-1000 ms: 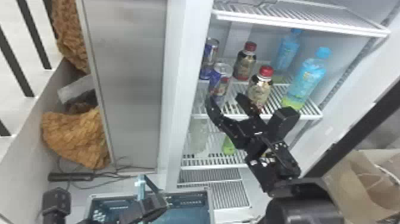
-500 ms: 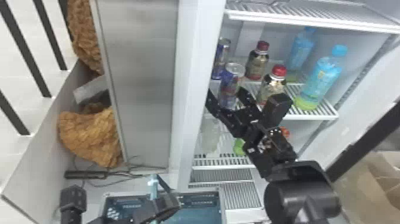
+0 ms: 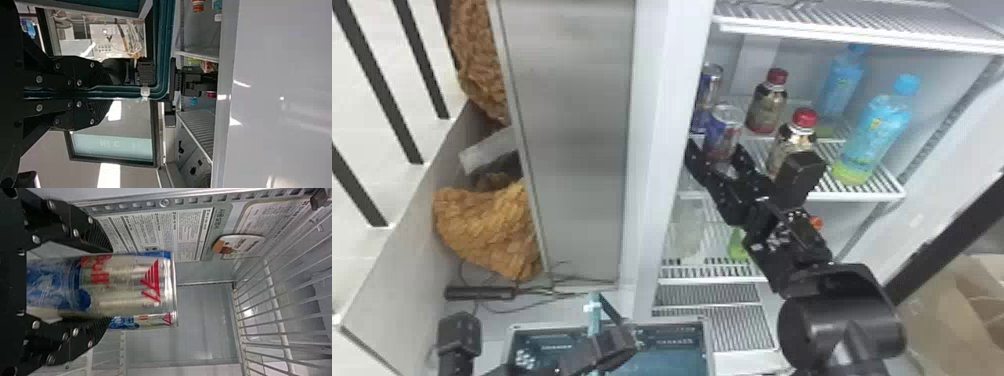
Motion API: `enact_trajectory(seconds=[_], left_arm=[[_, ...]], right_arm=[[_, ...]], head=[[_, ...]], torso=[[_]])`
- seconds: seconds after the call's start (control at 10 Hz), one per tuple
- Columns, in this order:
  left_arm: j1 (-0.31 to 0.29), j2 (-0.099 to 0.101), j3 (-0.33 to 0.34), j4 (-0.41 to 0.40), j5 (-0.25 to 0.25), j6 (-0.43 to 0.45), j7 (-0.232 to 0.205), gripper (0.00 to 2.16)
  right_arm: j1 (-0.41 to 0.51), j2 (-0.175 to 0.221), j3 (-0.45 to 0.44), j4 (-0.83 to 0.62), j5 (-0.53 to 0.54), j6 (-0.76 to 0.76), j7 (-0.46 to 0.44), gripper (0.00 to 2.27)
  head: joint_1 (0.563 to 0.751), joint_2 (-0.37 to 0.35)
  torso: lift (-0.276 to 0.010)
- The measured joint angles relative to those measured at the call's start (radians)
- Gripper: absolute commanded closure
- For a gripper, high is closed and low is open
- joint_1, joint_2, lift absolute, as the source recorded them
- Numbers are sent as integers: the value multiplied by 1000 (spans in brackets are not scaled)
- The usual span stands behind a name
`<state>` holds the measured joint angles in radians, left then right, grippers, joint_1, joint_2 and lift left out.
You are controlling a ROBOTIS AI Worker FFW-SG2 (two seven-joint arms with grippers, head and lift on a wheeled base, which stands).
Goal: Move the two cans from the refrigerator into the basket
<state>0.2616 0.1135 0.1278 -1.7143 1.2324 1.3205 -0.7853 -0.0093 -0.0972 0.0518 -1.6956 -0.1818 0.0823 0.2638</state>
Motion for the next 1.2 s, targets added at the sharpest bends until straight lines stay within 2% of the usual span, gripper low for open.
enact_trajectory(seconds=[0.1, 0.4, 0.8, 1.2], left_arm=[[0, 0, 0, 0, 0, 0, 0, 1191], [3, -1, 0, 0, 1, 0, 0, 1191], [6, -3, 2, 0, 0, 0, 0, 1191], [7, -5, 2, 0, 0, 0, 0, 1191]], right_arm=[[0, -2, 0, 0, 1, 1, 1, 1286], [53, -11, -4, -84, 30, 1, 0, 1286], [246, -28, -44, -345, 5, 85, -6, 1285], [409, -50, -50, -516, -51, 177, 19, 1285]], head=[[695, -169], [695, -172], [695, -200], [695, -194]], torso=[[-31], [-31], [-31], [-31]])
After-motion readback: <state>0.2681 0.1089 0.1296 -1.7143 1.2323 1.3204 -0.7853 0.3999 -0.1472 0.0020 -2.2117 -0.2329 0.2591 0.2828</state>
